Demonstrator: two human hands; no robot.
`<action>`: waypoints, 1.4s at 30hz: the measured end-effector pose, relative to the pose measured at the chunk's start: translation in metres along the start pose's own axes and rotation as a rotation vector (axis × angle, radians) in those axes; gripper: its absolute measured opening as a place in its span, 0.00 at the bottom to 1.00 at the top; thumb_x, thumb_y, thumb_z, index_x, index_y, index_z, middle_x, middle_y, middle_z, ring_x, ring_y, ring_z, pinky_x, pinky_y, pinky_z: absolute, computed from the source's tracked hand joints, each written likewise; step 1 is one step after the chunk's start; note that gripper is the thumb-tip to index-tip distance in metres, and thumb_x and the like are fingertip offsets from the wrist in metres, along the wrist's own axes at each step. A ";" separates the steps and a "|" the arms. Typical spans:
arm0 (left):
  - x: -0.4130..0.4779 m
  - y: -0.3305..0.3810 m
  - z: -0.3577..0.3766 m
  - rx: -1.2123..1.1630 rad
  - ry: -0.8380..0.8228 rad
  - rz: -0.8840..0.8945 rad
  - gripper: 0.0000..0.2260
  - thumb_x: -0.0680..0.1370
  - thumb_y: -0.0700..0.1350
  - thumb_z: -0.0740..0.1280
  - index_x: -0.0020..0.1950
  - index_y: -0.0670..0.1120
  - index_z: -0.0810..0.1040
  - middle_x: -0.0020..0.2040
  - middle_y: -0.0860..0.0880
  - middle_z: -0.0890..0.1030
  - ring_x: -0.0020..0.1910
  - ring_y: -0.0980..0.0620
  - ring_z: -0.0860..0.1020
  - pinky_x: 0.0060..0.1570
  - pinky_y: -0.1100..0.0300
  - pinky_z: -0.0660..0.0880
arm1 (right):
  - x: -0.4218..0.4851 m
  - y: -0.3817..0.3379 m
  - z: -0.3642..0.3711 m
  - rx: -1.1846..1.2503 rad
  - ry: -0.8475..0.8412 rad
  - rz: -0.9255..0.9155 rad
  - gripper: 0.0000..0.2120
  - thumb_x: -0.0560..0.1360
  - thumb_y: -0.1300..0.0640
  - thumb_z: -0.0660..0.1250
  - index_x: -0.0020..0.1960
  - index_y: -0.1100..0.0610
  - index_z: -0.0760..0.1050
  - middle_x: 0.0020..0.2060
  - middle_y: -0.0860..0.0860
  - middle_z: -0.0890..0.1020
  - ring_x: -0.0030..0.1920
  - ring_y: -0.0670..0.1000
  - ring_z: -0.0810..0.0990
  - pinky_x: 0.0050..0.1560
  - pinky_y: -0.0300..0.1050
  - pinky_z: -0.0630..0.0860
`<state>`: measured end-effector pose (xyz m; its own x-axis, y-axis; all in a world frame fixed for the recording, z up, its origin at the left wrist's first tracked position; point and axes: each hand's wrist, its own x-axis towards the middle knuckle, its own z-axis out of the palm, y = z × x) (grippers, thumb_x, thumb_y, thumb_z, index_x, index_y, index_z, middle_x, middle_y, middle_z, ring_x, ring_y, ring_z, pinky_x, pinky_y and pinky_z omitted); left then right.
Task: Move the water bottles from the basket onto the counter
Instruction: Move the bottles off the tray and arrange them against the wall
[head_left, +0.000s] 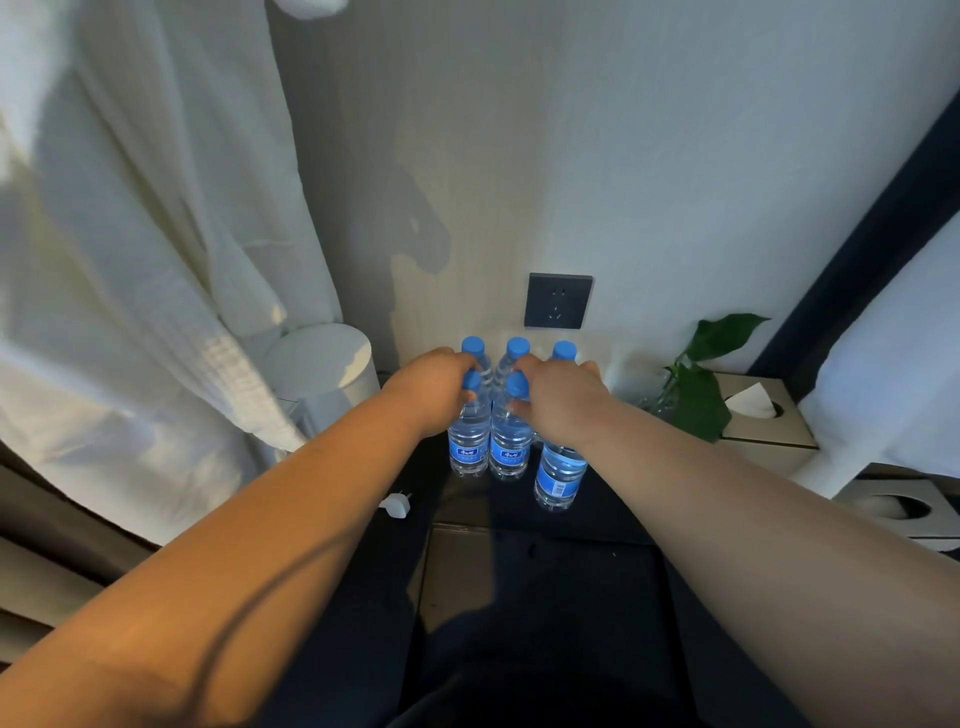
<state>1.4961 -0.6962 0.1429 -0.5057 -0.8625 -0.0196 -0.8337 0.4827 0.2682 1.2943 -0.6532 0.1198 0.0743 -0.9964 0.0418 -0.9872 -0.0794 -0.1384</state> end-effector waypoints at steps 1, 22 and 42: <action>-0.001 0.000 0.000 0.008 0.000 -0.003 0.16 0.80 0.47 0.69 0.68 0.48 0.76 0.57 0.46 0.78 0.53 0.46 0.78 0.53 0.51 0.76 | -0.004 0.001 -0.001 0.012 0.007 0.005 0.23 0.80 0.40 0.65 0.68 0.51 0.70 0.45 0.48 0.79 0.47 0.56 0.77 0.51 0.54 0.63; -0.015 0.051 0.008 0.170 0.086 0.122 0.20 0.80 0.52 0.68 0.71 0.52 0.75 0.64 0.47 0.77 0.64 0.43 0.74 0.63 0.47 0.72 | -0.044 0.040 -0.018 0.046 -0.045 0.066 0.10 0.81 0.47 0.66 0.60 0.48 0.75 0.49 0.50 0.77 0.49 0.55 0.76 0.43 0.47 0.68; -0.015 0.041 0.008 0.082 0.058 0.158 0.23 0.80 0.53 0.68 0.74 0.52 0.74 0.68 0.49 0.77 0.67 0.47 0.73 0.66 0.49 0.72 | -0.031 0.029 -0.018 -0.011 -0.034 0.136 0.21 0.82 0.41 0.65 0.67 0.53 0.73 0.46 0.51 0.78 0.43 0.54 0.77 0.40 0.47 0.71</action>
<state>1.4681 -0.6624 0.1462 -0.6202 -0.7811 0.0726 -0.7615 0.6217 0.1836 1.2609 -0.6241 0.1328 -0.0555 -0.9984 -0.0100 -0.9900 0.0563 -0.1294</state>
